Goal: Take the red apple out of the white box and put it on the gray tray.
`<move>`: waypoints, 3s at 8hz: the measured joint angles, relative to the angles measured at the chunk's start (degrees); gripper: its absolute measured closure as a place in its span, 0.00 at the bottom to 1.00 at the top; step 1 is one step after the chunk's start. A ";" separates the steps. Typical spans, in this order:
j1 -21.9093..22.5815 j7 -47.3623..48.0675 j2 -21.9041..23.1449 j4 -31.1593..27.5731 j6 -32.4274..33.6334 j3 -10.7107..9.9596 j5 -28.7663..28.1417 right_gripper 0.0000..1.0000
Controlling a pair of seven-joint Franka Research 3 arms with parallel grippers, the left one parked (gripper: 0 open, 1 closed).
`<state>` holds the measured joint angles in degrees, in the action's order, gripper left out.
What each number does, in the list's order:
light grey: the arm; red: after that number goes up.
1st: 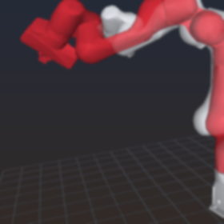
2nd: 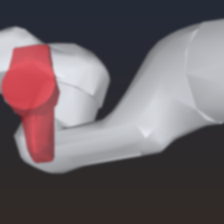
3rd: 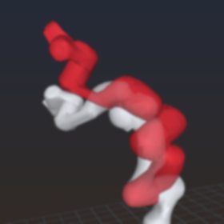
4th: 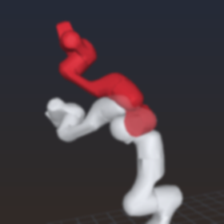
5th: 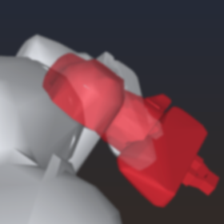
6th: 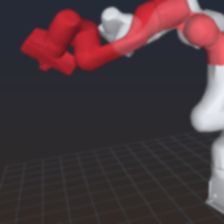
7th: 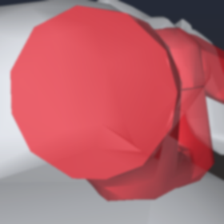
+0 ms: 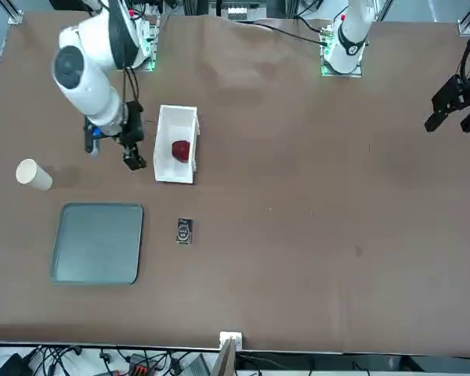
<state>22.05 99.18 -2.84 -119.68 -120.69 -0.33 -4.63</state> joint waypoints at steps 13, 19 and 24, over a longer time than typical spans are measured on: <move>8.00 13.59 -5.11 -12.38 -16.51 -0.07 -1.55 0.01; 9.47 13.59 -8.50 -13.02 -20.33 -0.09 -3.10 0.01; 10.87 13.61 -10.61 -13.04 -21.64 -0.08 -3.12 0.01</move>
<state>32.92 112.79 -13.45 -132.72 -142.33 -0.41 -7.75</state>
